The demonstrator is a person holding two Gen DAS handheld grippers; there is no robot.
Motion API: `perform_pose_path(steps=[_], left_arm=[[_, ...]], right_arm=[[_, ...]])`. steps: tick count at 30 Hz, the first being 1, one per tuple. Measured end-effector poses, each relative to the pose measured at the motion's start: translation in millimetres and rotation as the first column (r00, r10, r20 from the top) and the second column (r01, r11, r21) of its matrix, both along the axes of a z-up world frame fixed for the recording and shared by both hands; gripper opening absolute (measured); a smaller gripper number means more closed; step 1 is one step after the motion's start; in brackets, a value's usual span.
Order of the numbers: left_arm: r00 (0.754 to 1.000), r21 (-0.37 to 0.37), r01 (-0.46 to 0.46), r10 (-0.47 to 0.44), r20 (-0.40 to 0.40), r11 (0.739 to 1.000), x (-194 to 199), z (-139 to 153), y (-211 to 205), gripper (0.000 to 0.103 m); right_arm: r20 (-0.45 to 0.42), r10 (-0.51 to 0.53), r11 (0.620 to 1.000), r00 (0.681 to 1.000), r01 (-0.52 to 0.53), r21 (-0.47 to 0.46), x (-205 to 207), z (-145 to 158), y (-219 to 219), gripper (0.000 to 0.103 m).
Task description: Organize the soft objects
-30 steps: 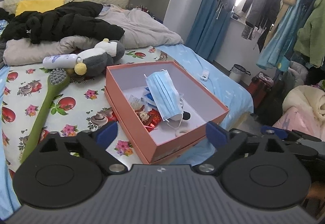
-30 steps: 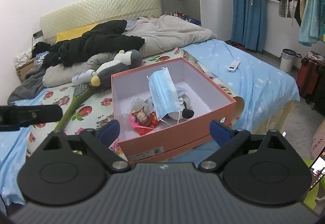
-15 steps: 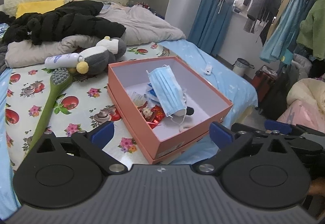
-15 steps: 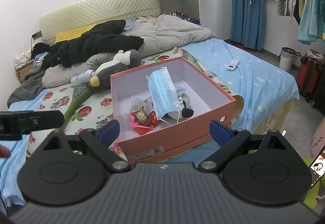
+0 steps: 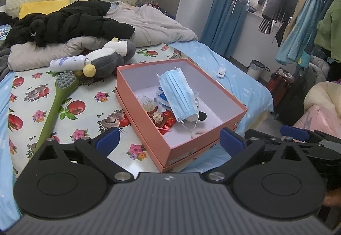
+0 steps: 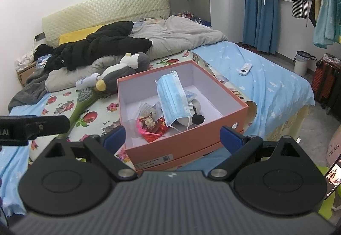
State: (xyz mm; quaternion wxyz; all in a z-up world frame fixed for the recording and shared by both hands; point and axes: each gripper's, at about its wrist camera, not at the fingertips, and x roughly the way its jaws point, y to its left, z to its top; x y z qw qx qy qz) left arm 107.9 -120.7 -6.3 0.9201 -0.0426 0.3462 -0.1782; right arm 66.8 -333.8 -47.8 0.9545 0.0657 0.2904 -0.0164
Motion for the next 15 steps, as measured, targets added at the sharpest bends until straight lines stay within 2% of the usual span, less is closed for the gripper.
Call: perform_pose_path(steps=[15], left_arm=[[1.000,-0.004,0.002,-0.002,0.000,1.000,0.5,2.4,-0.4,0.102]], right_arm=[[-0.001,-0.001,1.000,1.000,0.001,0.003,0.6,1.5,-0.7,0.097]])
